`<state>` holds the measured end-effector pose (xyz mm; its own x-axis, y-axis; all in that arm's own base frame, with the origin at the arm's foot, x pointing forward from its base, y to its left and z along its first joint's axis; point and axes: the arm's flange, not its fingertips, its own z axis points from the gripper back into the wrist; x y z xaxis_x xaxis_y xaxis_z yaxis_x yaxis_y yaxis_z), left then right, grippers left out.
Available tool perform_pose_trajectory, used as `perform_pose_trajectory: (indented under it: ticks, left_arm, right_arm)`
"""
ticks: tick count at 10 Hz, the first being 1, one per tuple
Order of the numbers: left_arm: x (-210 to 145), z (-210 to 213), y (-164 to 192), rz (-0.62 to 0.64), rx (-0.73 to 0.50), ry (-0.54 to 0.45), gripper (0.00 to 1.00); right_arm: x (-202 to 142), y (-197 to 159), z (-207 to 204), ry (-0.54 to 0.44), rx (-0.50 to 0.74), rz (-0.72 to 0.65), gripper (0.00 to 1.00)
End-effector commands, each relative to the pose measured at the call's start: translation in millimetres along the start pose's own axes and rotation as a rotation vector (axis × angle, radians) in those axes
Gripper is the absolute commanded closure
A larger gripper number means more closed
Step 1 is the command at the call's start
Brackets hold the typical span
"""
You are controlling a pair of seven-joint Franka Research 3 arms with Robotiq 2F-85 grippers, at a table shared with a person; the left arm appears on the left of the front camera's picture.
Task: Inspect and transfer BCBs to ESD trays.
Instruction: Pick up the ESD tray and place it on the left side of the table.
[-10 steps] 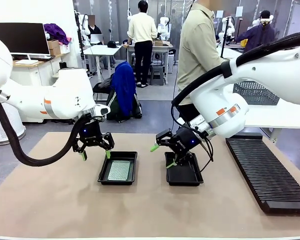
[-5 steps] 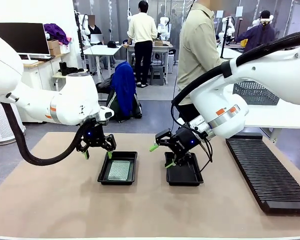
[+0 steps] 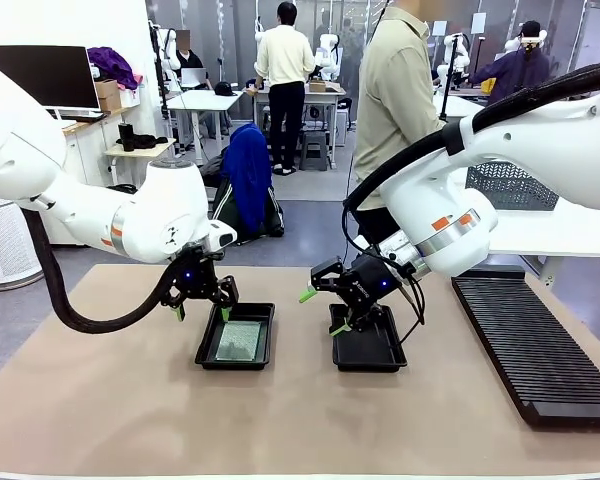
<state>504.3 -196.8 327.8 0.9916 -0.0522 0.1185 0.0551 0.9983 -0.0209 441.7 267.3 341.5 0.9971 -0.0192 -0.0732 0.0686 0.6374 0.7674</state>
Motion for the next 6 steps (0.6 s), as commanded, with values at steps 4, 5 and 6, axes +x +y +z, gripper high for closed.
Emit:
perform_pose_trajectory:
  ticks: [4, 5, 6]
  left_arm:
    - [2.7, -17.4, -7.0, 0.022, 0.021, 0.020, 0.00]
    - [2.8, -19.7, -6.5, 0.025, 0.022, 0.023, 0.00]
    - [3.0, -22.6, -6.3, 0.026, 0.029, 0.028, 0.00]
  right_arm:
    - [0.0, -0.5, 0.1, 0.000, -0.005, -0.002, 0.00]
    - [0.0, -0.5, 0.1, 0.000, -0.005, -0.002, 0.00]
    - [0.0, -0.5, 0.1, 0.000, -0.005, -0.002, 0.00]
